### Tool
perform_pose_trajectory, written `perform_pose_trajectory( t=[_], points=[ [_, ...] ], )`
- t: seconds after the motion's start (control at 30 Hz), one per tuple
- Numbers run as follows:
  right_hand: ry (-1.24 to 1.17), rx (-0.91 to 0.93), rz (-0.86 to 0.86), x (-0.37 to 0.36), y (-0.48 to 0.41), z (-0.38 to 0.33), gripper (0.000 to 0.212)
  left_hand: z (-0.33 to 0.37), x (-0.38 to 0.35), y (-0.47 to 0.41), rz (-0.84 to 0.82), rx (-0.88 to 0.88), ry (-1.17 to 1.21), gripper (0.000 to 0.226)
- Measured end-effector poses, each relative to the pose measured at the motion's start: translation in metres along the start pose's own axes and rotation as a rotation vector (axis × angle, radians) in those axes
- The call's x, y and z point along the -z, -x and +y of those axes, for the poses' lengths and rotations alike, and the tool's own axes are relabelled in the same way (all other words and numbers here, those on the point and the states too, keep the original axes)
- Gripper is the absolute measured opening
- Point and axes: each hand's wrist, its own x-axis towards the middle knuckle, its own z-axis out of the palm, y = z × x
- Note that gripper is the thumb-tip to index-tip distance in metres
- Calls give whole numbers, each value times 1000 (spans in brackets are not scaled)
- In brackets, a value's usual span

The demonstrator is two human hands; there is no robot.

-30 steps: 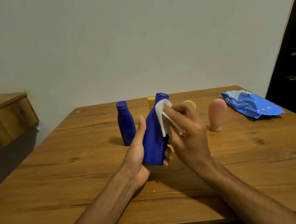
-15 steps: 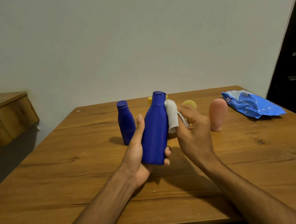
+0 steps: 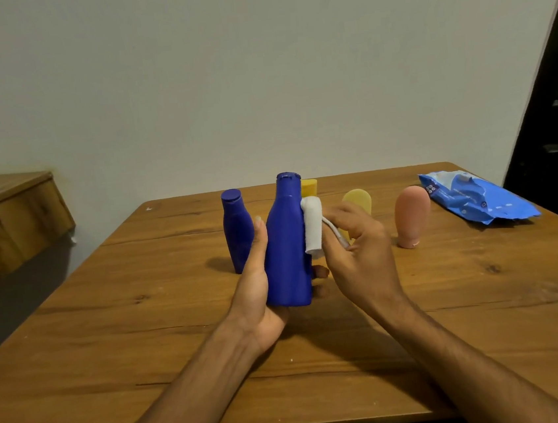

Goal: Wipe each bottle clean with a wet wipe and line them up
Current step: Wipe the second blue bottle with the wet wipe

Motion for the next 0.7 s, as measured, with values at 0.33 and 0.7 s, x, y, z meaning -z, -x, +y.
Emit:
perform_pose_trajectory(
  t=[0.33, 0.7],
  points=[
    [240, 158, -153, 0, 8, -3, 35, 4, 7, -6, 99, -15, 134, 65],
    [131, 161, -193, 2, 8, -5, 22, 7, 6, -8, 142, -47, 105, 68]
  ],
)
